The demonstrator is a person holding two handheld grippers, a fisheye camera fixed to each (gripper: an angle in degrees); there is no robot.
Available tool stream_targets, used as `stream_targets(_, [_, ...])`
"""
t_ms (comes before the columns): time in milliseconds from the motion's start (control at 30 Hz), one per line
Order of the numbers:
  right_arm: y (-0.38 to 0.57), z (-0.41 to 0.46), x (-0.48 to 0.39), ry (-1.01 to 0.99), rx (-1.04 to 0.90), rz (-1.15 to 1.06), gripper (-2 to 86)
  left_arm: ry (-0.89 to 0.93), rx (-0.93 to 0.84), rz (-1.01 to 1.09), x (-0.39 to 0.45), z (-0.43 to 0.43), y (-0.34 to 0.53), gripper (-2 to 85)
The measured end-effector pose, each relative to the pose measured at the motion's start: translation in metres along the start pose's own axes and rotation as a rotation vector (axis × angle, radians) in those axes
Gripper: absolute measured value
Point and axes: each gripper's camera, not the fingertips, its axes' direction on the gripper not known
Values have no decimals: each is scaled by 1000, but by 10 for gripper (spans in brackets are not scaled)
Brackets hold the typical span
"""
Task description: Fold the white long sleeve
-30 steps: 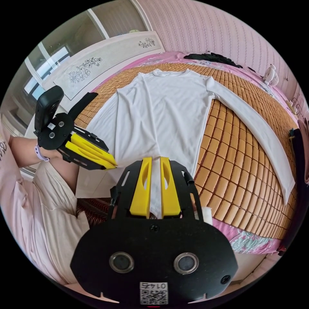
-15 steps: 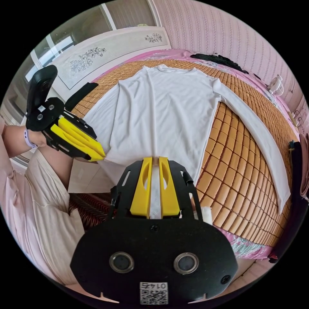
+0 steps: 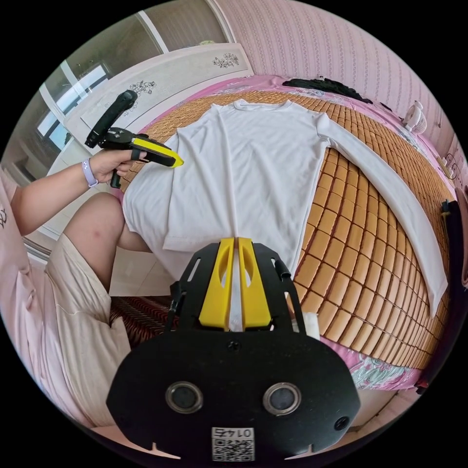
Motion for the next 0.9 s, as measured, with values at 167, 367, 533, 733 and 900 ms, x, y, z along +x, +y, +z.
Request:
stream_targets(167, [3, -6, 14, -69, 12, 35, 12, 10, -20, 12, 3, -4, 15, -10])
stream_targets(367, [2, -14, 16, -32, 8, 22, 25, 26, 3, -18, 2, -9, 24, -10])
stream_targets(533, [-1, -32, -4, -3, 123, -95, 37, -40, 60, -40, -5, -22, 29, -10])
stream_targets(733, [-16, -6, -41, -129, -6, -326, 51, -80, 76, -154, -46, -17, 27, -10])
stream_targets(900, [-14, -5, -37, -99, -39, -385, 42, -96, 41, -150, -55, -8, 35, -10])
